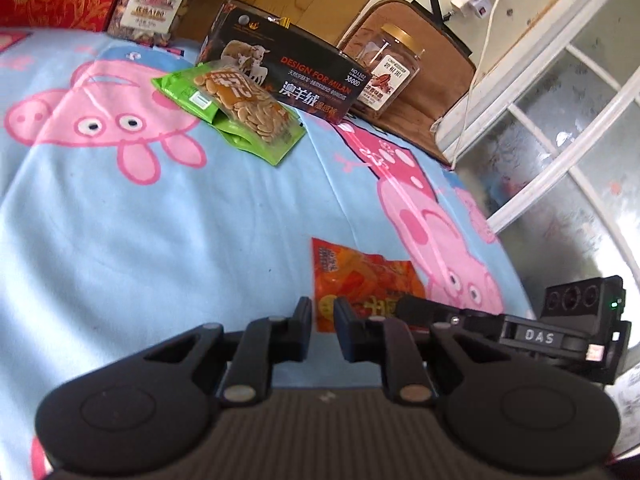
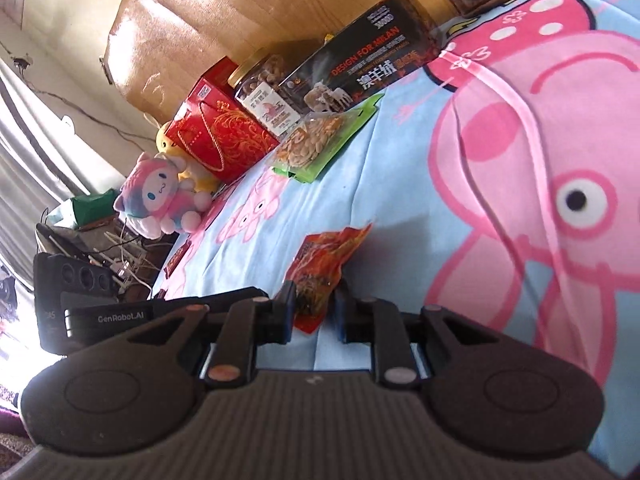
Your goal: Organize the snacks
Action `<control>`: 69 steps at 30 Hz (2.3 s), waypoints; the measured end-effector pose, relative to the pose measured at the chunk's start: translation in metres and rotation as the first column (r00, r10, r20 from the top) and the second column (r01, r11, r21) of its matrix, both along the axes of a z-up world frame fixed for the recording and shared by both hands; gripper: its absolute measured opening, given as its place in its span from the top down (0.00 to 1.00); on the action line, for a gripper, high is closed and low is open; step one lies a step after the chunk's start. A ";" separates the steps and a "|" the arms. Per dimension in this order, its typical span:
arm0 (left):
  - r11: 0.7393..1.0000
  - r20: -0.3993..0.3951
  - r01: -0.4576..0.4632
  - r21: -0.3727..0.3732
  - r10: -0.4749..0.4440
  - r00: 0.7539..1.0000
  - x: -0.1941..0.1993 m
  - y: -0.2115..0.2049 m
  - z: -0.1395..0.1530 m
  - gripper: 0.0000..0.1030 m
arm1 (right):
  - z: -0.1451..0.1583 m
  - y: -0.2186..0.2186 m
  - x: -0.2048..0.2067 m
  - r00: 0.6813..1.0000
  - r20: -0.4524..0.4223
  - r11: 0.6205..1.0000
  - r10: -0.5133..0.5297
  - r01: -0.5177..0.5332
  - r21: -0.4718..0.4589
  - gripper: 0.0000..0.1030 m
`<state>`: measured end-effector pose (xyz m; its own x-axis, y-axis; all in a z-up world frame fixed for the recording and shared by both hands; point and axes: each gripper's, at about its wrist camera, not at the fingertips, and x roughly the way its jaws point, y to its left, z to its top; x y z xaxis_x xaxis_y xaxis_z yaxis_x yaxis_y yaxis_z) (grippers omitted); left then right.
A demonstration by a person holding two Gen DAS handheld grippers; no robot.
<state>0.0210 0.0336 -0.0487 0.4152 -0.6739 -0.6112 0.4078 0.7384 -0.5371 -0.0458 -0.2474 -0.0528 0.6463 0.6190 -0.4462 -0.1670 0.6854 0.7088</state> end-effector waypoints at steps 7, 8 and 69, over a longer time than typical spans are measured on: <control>0.987 0.092 -0.056 0.151 0.043 0.995 -0.016 -0.010 0.012 0.84 | 0.001 -0.004 -0.010 1.000 0.006 1.000 -0.023 0.023 0.002 0.78; 0.985 0.096 -0.067 0.162 0.051 0.994 -0.017 -0.010 0.013 0.84 | 0.000 -0.005 -0.010 1.000 0.005 1.000 -0.026 0.026 0.003 0.78; 0.965 -0.161 0.172 -0.198 -0.205 0.965 0.026 -0.040 -0.006 0.43 | -0.010 -0.048 -0.042 0.996 0.066 0.999 -0.052 0.050 0.021 0.86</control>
<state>0.0468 -0.0059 -0.0549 0.1648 -0.8355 -0.5241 0.4153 0.5408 -0.7315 -0.0874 -0.2956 -0.0626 0.7051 0.5925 -0.3894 -0.1794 0.6805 0.7105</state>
